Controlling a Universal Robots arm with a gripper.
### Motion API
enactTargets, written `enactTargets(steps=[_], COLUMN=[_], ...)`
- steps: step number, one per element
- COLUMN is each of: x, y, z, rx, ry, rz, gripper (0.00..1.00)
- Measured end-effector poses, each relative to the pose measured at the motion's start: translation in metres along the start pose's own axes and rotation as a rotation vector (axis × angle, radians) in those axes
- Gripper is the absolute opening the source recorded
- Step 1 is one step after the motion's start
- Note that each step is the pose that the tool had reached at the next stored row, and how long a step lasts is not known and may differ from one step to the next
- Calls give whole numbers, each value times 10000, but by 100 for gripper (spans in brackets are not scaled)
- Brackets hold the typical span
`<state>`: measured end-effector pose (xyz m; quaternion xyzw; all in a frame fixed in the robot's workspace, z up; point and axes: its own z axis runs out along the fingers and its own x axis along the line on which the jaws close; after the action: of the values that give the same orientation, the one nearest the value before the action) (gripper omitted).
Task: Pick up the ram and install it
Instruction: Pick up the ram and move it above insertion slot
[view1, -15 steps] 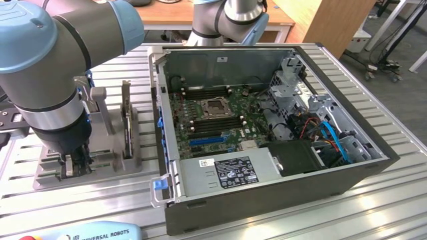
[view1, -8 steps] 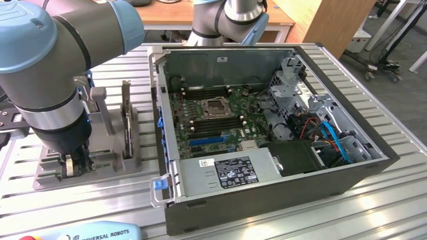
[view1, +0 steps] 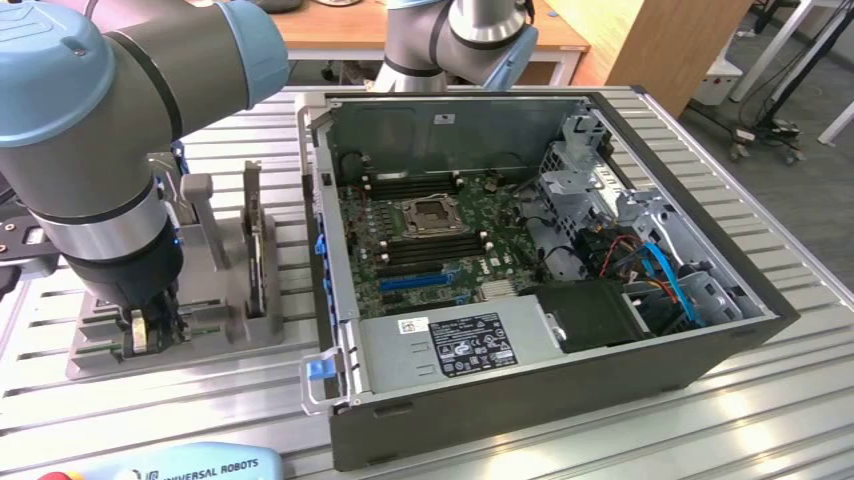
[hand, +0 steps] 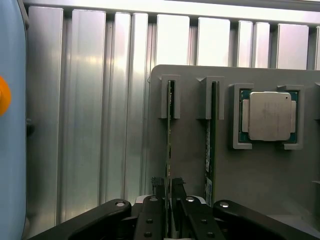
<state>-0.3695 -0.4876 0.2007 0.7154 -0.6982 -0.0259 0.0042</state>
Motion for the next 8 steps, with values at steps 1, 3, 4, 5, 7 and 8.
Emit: enactTargets(steps=[1, 3, 4, 5, 7, 8], x=[1, 3, 4, 6, 7, 7], y=[0, 0, 1, 1, 1, 1], z=[0, 0, 0, -1, 0, 0], rx=[0, 0, -1, -1, -1, 0], ry=[0, 0, 0, 1, 1, 0], rz=[1, 0, 0, 0, 0, 1], gripper=[20, 20, 20, 20, 20, 20])
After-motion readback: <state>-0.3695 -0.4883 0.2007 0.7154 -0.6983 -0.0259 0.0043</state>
